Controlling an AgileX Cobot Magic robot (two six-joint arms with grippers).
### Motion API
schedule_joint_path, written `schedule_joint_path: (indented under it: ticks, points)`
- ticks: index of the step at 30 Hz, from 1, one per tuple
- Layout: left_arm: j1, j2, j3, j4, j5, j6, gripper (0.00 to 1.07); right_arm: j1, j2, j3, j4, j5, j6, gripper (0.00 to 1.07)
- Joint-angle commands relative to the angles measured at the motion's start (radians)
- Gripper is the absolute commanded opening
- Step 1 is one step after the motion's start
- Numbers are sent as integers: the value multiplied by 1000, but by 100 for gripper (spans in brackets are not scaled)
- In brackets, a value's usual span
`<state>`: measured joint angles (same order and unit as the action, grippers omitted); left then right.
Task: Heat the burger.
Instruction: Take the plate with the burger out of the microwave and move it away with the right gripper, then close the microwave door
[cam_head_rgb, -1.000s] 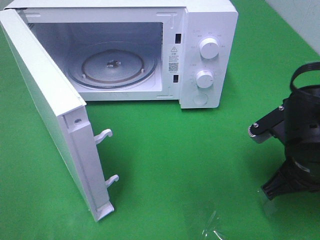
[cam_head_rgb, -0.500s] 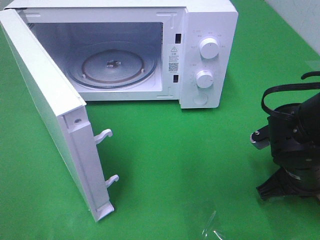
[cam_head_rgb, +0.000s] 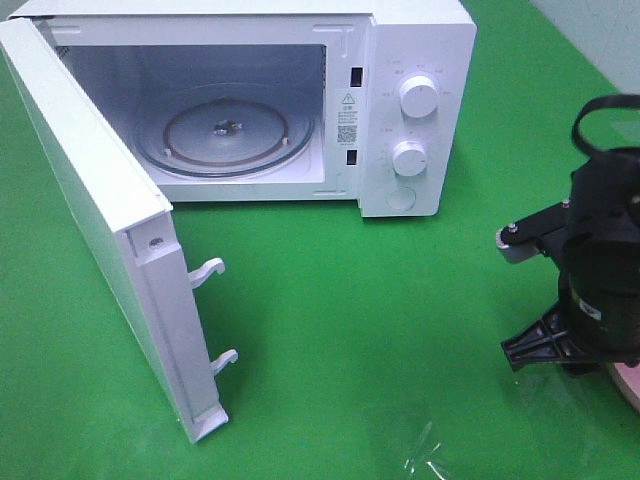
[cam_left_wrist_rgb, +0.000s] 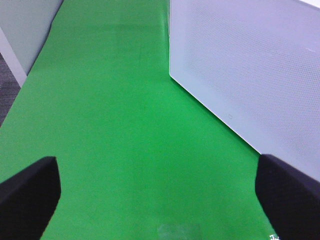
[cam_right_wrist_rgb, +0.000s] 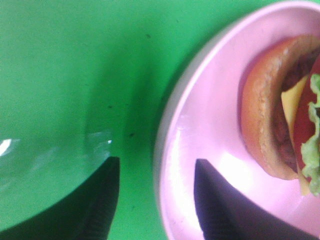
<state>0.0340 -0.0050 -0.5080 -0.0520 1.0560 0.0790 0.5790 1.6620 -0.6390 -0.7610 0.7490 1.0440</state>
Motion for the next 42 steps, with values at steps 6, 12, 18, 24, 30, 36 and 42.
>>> schedule_joint_path:
  ticks: [6, 12, 18, 24, 30, 36, 42]
  points:
    - [0, -19, 5, 1, -14, -1, 98, -4, -257, -14, 225, -30, -385, 71]
    - [0, -19, 5, 1, -14, -1, 98, -4, -476, -14, 422, 9, -641, 84]
    - [0, -19, 5, 1, -14, -1, 98, -4, -662, -14, 529, 74, -780, 82]
    - [0, -19, 5, 1, -14, -1, 98, -4, -923, -13, 537, 171, -798, 80]
    - [0, -19, 5, 1, -14, -1, 98, -4, -1064, -13, 536, 229, -798, 78]
    - [0, -19, 5, 1, -14, -1, 98, -4, -1142, -13, 536, 282, -797, 78]
    - [0, -19, 5, 1, -14, -1, 98, -12, -1238, -13, 534, 295, -798, 76]
